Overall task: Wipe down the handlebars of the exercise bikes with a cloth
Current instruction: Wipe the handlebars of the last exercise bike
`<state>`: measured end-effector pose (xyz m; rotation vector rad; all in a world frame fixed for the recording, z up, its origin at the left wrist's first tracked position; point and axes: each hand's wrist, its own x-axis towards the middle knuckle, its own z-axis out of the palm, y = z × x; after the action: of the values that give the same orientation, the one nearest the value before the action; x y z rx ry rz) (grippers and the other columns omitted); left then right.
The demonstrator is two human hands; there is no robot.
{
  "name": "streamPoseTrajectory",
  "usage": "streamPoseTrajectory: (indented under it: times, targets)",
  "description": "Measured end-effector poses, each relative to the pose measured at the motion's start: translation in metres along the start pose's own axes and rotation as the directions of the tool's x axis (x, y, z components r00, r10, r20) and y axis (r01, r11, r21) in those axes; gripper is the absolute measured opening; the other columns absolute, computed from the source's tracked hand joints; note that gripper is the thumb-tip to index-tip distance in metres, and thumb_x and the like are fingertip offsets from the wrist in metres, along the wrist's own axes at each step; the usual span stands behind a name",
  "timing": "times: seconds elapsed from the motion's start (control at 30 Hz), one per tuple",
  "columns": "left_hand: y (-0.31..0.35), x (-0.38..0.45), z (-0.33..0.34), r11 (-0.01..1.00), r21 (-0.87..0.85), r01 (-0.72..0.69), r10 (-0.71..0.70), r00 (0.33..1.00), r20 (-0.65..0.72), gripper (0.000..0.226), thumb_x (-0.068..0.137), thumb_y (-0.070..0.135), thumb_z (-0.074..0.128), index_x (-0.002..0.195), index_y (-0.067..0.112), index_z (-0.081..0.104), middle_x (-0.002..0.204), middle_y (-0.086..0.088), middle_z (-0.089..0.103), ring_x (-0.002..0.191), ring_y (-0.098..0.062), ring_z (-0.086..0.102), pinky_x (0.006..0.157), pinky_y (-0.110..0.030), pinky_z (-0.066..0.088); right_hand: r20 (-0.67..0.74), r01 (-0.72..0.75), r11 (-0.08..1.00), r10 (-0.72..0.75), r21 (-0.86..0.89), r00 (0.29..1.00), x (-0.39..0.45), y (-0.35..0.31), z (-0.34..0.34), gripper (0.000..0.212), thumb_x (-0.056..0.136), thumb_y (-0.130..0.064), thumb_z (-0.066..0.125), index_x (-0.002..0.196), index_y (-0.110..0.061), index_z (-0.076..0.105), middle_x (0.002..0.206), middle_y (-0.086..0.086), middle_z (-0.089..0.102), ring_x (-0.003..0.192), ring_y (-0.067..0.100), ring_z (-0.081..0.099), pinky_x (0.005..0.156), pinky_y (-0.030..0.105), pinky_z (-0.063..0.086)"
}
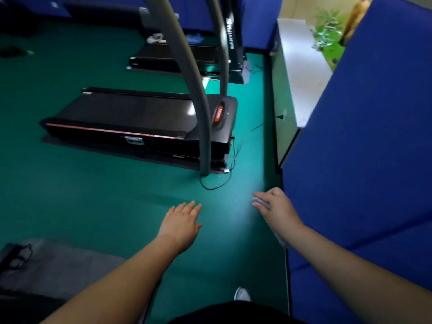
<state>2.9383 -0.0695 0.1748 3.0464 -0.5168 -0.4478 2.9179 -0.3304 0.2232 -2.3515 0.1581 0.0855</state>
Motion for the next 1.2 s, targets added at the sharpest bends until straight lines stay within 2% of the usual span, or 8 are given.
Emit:
streamPoseTrajectory:
  times: [0.13,0.27,0.37,0.5,0.63,0.8,1.0,1.2]
  targets:
    - [-0.019,0.022,-0.010,0.988,-0.041,0.149,-0.149,0.989,-0.012,0.059,0.099,0.044,0.033,0.152,0.023,0.016,0.159,0.001,0.016,0.145,-0.021,0.016,0.118,-0.040,0.015,0.089,0.109,0.994,-0.109,-0.003,0.990,0.070,-0.012,0.005,0.033,0.091,-0.019,0.064,0.123,-0.011,0.064,0.090,-0.008,0.042,0.081,-0.022,0.049,0.071,-0.003,0.031]
    - [-0.051,0.031,-0.011,0.954,-0.080,0.290,-0.290,0.957,0.005,0.059,0.099,0.044,0.033,0.152,0.023,0.016,0.159,0.001,0.017,0.145,-0.021,0.016,0.117,-0.041,0.015,0.188,0.245,0.965,-0.225,-0.089,0.956,0.131,-0.042,0.034,0.033,0.089,-0.026,0.066,0.121,-0.017,0.066,0.097,0.000,0.046,0.084,0.004,0.051,0.078,0.009,0.029]
    - [-0.082,0.038,-0.010,0.918,-0.099,0.383,-0.383,0.924,0.025,0.059,0.099,0.044,0.033,0.152,0.023,0.015,0.159,0.001,0.017,0.145,-0.022,0.016,0.118,-0.042,0.014,0.271,0.352,0.933,-0.320,-0.074,0.908,0.172,-0.072,0.063,0.033,0.090,-0.021,0.066,0.121,-0.012,0.066,0.097,0.003,0.045,0.076,-0.003,0.045,0.076,-0.003,0.026]
    - [-0.132,0.053,-0.013,0.870,-0.120,0.478,-0.474,0.878,0.060,0.059,0.100,0.042,0.032,0.152,0.023,0.013,0.159,0.001,0.015,0.145,-0.022,0.015,0.118,-0.042,0.013,0.373,0.468,0.879,-0.405,-0.092,0.834,0.224,-0.117,0.106,0.035,0.091,-0.026,0.064,0.125,-0.015,0.064,0.099,0.003,0.046,0.086,0.009,0.043,0.081,0.011,0.030]
    - [-0.179,0.061,-0.018,0.825,-0.126,0.551,-0.546,0.834,0.074,0.058,0.100,0.041,0.033,0.152,0.022,0.016,0.159,0.000,0.018,0.145,-0.023,0.018,0.117,-0.042,0.015,0.464,0.542,0.838,-0.456,-0.065,0.759,0.263,-0.159,0.150,0.036,0.093,-0.027,0.062,0.127,-0.016,0.062,0.104,0.003,0.046,0.088,0.007,0.041,0.079,0.006,0.023]
    - [-0.217,0.060,-0.020,0.736,-0.165,0.656,-0.651,0.753,0.092,0.058,0.100,0.041,0.034,0.152,0.022,0.016,0.158,0.000,0.019,0.144,-0.023,0.019,0.117,-0.043,0.015,0.554,0.595,0.804,-0.494,-0.003,0.670,0.294,-0.201,0.194,0.033,0.092,-0.024,0.063,0.124,-0.014,0.064,0.105,0.005,0.048,0.083,0.002,0.045,0.084,0.007,0.029]
    - [-0.250,0.050,-0.014,0.551,-0.243,0.798,-0.793,0.592,0.145,0.059,0.100,0.042,0.034,0.152,0.021,0.016,0.158,-0.001,0.019,0.144,-0.023,0.019,0.117,-0.043,0.015,0.694,0.674,0.737,-0.509,0.045,0.510,0.337,-0.257,0.255,0.034,0.093,-0.028,0.061,0.126,-0.017,0.063,0.102,-0.002,0.044,0.080,-0.003,0.048,0.082,0.004,0.027]
    - [-0.275,0.047,-0.016,0.276,-0.287,0.917,-0.919,0.339,0.201,0.059,0.098,0.041,0.036,0.151,0.021,0.019,0.158,-0.001,0.021,0.143,-0.023,0.020,0.117,-0.043,0.016,0.795,0.762,0.623,-0.547,0.176,0.264,0.372,-0.325,0.314,0.033,0.093,-0.026,0.061,0.124,-0.017,0.063,0.102,-0.003,0.045,0.083,-0.015,0.051,0.079,0.000,0.029]
